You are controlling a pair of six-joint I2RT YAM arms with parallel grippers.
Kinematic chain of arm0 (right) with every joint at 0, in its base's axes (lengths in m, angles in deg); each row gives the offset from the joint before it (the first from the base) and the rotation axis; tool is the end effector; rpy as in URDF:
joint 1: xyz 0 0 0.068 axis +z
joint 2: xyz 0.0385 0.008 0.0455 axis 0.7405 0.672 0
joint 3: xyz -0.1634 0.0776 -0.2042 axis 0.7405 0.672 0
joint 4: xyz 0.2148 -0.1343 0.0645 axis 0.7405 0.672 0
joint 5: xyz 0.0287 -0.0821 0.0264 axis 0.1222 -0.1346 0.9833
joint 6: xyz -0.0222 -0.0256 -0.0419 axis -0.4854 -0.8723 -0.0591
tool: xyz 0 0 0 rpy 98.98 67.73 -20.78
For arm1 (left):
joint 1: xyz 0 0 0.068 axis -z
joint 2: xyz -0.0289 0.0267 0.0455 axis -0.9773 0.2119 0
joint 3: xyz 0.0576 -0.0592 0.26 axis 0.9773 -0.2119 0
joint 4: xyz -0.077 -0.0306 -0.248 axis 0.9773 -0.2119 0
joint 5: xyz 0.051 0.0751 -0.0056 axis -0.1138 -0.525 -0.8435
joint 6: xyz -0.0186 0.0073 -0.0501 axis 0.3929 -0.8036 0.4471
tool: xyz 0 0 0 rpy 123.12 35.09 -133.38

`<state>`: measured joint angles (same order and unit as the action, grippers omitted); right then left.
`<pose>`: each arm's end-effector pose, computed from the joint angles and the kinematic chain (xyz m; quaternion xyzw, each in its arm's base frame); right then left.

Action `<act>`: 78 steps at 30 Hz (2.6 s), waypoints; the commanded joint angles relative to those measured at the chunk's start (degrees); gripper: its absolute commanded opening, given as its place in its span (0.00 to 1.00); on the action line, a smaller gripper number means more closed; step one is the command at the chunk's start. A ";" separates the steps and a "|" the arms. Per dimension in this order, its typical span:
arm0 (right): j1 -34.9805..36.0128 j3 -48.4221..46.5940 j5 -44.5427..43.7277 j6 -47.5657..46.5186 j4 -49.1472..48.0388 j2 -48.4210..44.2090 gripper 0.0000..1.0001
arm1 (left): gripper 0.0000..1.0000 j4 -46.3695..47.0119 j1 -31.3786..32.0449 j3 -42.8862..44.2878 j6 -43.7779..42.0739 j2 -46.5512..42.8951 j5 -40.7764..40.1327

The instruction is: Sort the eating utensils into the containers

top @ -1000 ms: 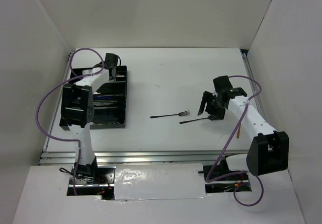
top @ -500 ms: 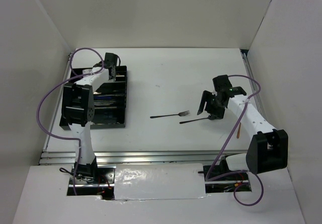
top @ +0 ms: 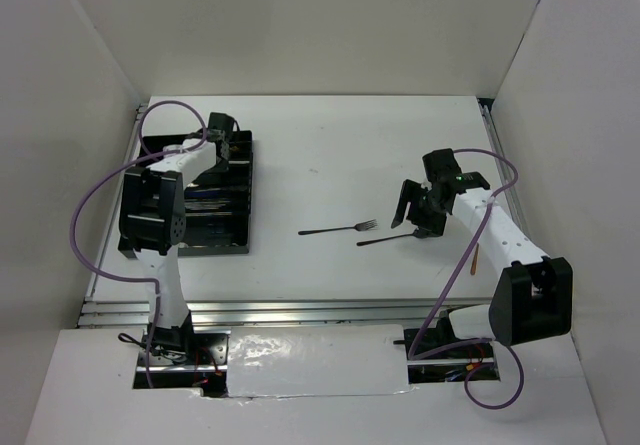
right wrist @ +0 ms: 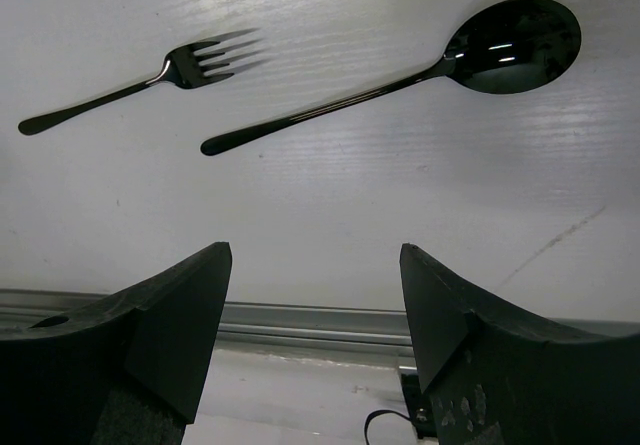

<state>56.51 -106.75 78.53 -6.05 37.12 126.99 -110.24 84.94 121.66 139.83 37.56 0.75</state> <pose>0.2462 0.0425 0.2450 0.1336 0.9702 0.1183 0.1640 0.4372 -0.0356 0.1872 -0.7662 0.5210 -0.0768 0.3683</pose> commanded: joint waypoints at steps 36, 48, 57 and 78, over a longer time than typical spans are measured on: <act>-0.38 0.78 -4.51 1.44 0.31 -17.23 0.76 | 0.76 10.50 16.45 7.19 -78.02 -10.29 15.55; -0.38 4.74 -0.48 3.99 0.40 -25.07 0.76 | 0.85 -5.06 30.69 6.56 -106.89 -7.48 30.54; -0.38 5.62 -0.39 4.08 0.84 -25.69 0.76 | 0.99 -7.17 38.08 10.77 -115.07 -0.10 25.09; -0.38 5.36 -1.80 4.08 0.40 -24.28 0.77 | 0.76 -8.14 39.75 9.46 -118.68 8.70 28.25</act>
<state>56.38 -101.25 77.64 -2.57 37.84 103.06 -118.62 124.68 132.04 21.74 44.77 28.16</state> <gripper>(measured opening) 0.774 0.778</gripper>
